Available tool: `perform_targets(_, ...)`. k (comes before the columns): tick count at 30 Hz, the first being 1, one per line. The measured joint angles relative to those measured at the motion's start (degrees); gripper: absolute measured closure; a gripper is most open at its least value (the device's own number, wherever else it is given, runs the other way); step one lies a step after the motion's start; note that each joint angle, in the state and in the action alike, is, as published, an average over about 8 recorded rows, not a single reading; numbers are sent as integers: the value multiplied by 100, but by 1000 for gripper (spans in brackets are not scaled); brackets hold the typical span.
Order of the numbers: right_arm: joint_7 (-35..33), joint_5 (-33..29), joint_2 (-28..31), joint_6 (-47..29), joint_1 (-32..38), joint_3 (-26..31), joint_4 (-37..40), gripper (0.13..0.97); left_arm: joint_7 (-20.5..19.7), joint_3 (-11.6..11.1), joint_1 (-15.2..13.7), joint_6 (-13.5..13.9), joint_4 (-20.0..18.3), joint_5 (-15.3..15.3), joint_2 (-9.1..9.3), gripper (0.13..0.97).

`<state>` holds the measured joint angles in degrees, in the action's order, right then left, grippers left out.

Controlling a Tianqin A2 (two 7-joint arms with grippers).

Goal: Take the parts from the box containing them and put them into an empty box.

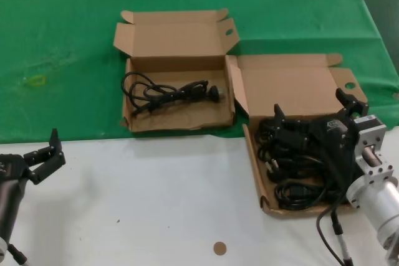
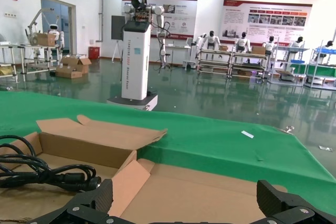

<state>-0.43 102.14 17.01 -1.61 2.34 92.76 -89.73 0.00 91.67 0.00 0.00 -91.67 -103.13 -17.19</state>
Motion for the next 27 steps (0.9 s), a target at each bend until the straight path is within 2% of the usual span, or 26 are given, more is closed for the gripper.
perform_targets(27,0,0,0,0,0,0,0,129,0,0,0,0,0,0,0,132)
